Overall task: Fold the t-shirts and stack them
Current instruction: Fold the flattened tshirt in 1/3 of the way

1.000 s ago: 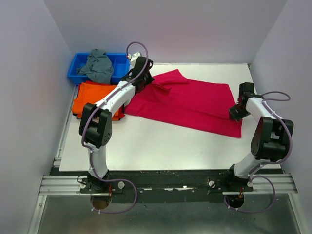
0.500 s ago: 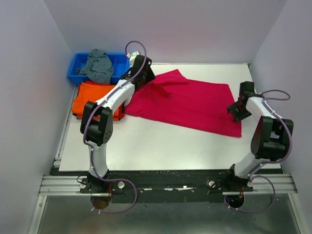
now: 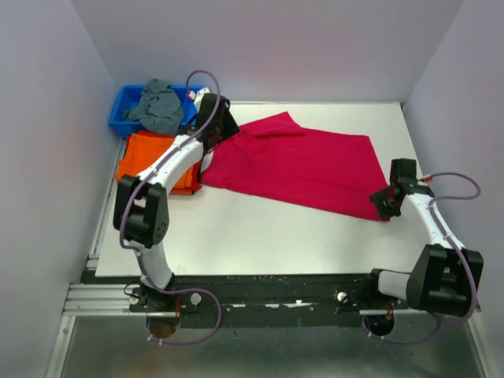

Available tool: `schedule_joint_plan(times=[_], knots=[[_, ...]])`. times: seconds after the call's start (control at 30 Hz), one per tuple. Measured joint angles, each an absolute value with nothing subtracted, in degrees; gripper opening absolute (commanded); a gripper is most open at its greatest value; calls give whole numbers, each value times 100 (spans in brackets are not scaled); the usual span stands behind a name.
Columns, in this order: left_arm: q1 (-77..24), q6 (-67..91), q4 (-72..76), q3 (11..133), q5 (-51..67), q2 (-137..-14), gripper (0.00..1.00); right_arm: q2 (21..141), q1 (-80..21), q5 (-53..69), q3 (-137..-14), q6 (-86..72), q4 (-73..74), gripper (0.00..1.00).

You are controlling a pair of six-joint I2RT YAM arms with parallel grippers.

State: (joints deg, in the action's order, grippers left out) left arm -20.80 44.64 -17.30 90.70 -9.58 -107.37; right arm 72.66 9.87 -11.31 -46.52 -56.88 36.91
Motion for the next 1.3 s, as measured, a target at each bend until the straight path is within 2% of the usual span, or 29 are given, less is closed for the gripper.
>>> schedule_joint_plan(times=[0.2,0.37,0.83,0.97,1.13,1.3], knots=[[-2091,4641,-1750,7634,-993,-9546,63,6646,1120,-1127,-3699,-5885,3699,44],[-2091,4698,-1747,7067,-1009,-9227,63,6812,1269,-1100,-3570,-5975,3605,41],[-2034,4797,-1634,6842,-1009,-9188,63,7577,1509,-1090,-3712,-6018,3197,40],[-2016,4810,-1629,6840,-1011,-9183,63,7620,1557,-1087,-3721,-6005,3092,27],[-1999,4829,-1588,6792,-1011,-9159,63,7776,1629,-1072,-3778,-5983,2978,1],[-1999,4829,-1584,6768,-1041,-9107,62,7835,1726,-1011,-3813,-5977,2917,1]])
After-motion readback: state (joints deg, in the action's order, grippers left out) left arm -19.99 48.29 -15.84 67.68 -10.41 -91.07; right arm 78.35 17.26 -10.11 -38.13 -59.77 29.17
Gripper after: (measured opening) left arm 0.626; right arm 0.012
